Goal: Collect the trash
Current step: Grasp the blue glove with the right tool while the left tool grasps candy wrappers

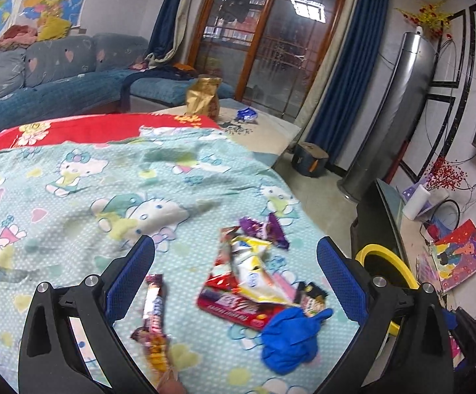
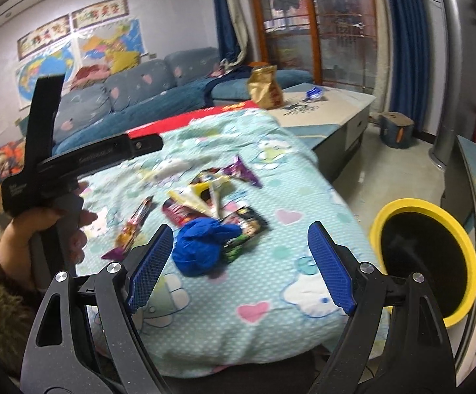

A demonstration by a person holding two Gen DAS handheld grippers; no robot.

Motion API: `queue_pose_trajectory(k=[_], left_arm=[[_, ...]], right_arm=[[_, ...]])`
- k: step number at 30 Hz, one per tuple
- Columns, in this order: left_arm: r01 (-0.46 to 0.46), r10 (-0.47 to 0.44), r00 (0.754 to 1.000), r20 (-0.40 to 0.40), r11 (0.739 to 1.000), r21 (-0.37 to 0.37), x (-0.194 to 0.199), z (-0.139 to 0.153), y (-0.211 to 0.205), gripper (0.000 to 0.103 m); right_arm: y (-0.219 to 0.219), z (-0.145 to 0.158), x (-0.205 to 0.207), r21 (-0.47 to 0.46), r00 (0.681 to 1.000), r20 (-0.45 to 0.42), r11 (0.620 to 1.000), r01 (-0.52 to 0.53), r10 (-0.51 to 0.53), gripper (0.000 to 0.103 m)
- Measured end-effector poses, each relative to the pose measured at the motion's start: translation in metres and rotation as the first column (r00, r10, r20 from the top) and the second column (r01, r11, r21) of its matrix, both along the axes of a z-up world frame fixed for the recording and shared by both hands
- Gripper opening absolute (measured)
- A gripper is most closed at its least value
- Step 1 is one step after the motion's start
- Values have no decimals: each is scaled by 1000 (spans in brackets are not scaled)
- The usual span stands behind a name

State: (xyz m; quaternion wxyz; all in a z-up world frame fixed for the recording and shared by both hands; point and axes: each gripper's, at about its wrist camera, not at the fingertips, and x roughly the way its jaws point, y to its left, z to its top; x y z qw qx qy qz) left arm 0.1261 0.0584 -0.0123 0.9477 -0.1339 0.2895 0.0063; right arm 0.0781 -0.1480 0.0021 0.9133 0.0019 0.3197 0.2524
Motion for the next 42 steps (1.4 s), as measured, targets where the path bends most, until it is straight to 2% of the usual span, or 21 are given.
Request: queue_pose_trajectory(k=[4, 6, 7, 9, 14, 16, 17, 19, 21, 26, 30, 33, 38, 42], left_arm=[[17, -17, 999, -37, 1000, 7, 0, -7, 11, 95], [31, -31, 998, -57, 1000, 5, 2, -11, 15, 85], [42, -42, 997, -72, 999, 2, 4, -13, 17, 76], [67, -67, 992, -110, 998, -7, 10, -19, 19, 73], [139, -151, 977, -150, 987, -86, 19, -32, 16, 50], [162, -179, 970, -167, 981, -109, 23, -37, 11, 45], [172, -191, 966, -173, 978, -115, 24, -39, 9, 44], [191, -216, 958, -187, 971, -143, 26, -45, 5, 43], [195, -228, 953, -198, 965, -173, 27, -50, 4, 42], [196, -238, 949, -208, 959, -204, 33, -58, 4, 38], [199, -248, 946, -207, 953, -229, 36, -60, 3, 31], [209, -254, 945, -206, 954, -217, 37, -59, 0, 15], [224, -260, 944, -201, 957, -186, 37, -57, -6, 10], [229, -256, 953, -165, 960, -163, 33, -47, -9, 7]], right_arm=[[17, -9, -1, -19, 999, -17, 999, -33, 32, 76], [24, -14, 1, -26, 998, -27, 998, -49, 48, 76], [27, -17, 2, -30, 998, -36, 998, -57, 56, 74], [33, -22, 4, -32, 996, -56, 997, -74, 72, 70], [46, -36, 12, -31, 989, -104, 994, -105, 101, 62], [49, -39, 15, -29, 988, -113, 993, -111, 107, 62], [50, -41, 16, -32, 987, -119, 993, -113, 109, 55], [54, -46, 19, -32, 982, -137, 991, -133, 127, 49], [58, -51, 21, -38, 979, -153, 989, -140, 133, 47], [64, -58, 24, -37, 974, -175, 987, -156, 147, 37], [68, -63, 28, -38, 970, -191, 986, -163, 153, 26], [68, -65, 30, -36, 968, -201, 986, -160, 150, 16], [68, -64, 29, -31, 968, -196, 985, -168, 159, 6], [67, -60, 23, -24, 968, -181, 983, -181, 174, 4]])
